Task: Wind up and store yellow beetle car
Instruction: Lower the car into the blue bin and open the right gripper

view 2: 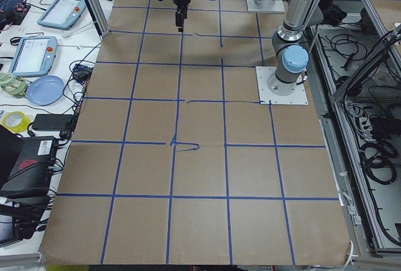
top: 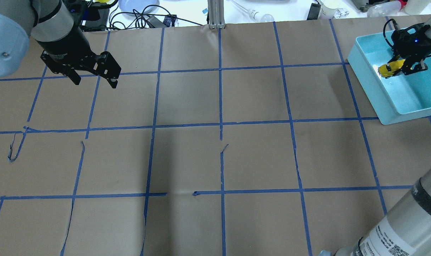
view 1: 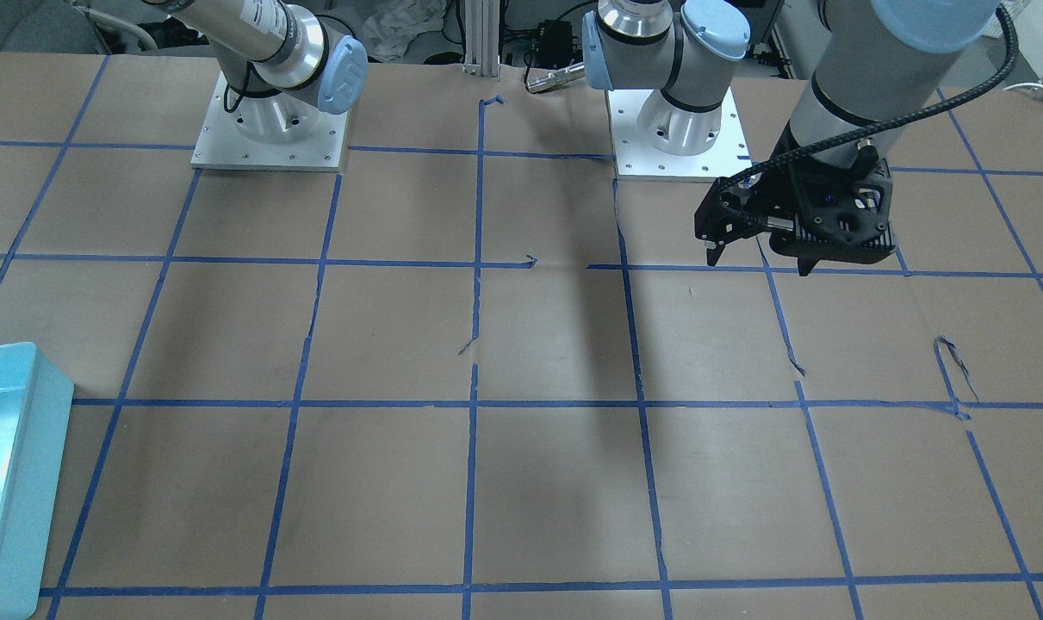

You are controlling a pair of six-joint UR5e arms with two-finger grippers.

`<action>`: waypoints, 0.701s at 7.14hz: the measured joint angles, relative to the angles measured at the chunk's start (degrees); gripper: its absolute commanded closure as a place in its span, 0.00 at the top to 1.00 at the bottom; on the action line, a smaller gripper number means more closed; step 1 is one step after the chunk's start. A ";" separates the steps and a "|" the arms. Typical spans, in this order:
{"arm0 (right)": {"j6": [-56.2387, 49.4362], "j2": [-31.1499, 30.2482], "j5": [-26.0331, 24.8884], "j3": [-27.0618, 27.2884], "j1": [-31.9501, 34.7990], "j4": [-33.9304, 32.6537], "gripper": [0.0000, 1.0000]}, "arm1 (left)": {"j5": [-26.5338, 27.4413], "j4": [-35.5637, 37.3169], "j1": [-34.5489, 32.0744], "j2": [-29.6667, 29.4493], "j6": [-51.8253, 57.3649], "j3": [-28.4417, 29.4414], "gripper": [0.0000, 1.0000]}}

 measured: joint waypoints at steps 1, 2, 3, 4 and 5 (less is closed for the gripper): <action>-1.55 0.42 0.02 0.57 -0.82 -0.67 0.05 | 0.00 0.02 0.01 -0.02 0.00 0.01 1.00; -2.06 0.64 0.06 1.37 -1.84 -0.94 0.05 | 0.06 0.06 0.02 -0.04 0.00 0.02 1.00; -2.03 0.64 0.02 1.99 -2.97 -1.02 0.05 | 0.05 0.08 0.02 -0.04 0.00 0.02 1.00; -1.95 0.46 -0.11 2.47 -3.81 -0.90 0.05 | 0.13 0.04 0.02 0.02 0.00 0.01 1.00; -1.89 0.04 -0.20 3.00 -4.13 -0.63 0.06 | 0.32 -0.07 0.00 0.15 0.00 -0.02 1.00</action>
